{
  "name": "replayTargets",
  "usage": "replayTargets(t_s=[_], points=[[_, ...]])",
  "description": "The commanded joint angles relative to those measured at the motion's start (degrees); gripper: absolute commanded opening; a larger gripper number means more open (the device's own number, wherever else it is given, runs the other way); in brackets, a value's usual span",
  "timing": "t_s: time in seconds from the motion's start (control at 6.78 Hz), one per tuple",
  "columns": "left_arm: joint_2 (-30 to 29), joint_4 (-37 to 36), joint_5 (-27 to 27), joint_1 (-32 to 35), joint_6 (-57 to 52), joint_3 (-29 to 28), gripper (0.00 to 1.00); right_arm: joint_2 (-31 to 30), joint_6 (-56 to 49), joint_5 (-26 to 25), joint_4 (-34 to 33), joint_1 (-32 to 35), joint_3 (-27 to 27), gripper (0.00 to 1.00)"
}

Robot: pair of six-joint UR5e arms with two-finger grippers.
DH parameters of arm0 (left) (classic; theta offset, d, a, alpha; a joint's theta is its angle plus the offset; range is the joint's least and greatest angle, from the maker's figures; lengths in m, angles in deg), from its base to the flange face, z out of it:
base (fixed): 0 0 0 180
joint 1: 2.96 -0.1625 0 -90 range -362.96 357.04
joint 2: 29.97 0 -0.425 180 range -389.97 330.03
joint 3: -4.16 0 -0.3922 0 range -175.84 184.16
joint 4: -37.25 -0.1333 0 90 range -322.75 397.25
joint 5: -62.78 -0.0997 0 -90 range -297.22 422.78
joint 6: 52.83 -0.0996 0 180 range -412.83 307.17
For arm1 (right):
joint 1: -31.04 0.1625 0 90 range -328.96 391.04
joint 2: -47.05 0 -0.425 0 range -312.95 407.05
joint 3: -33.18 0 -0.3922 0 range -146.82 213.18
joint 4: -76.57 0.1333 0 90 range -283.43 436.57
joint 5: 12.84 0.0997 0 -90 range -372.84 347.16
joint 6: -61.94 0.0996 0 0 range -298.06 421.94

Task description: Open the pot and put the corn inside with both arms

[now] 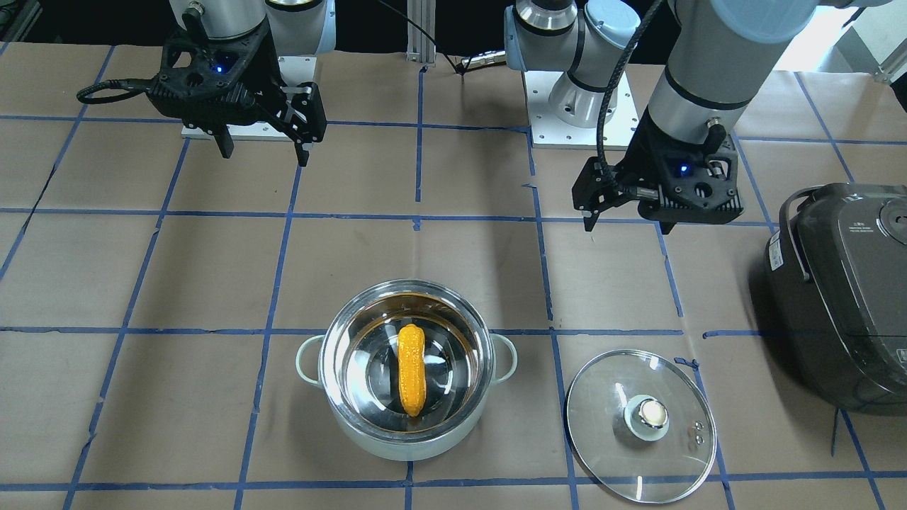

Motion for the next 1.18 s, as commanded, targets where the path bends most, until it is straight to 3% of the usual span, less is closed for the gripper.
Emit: replayTargets(t_s=[0.0, 1.03], points=[[1.0, 0.2, 0.0, -0.1, -0.2, 0.3, 1.00, -0.2, 0.0, 3.5, 0.7, -2.3, -0.4, 0.94], [1.4, 0.4, -0.4, -0.4, -0.3, 0.5, 1.00, -0.4, -0.2, 3.1, 0.0, -1.8, -0.6, 1.00]])
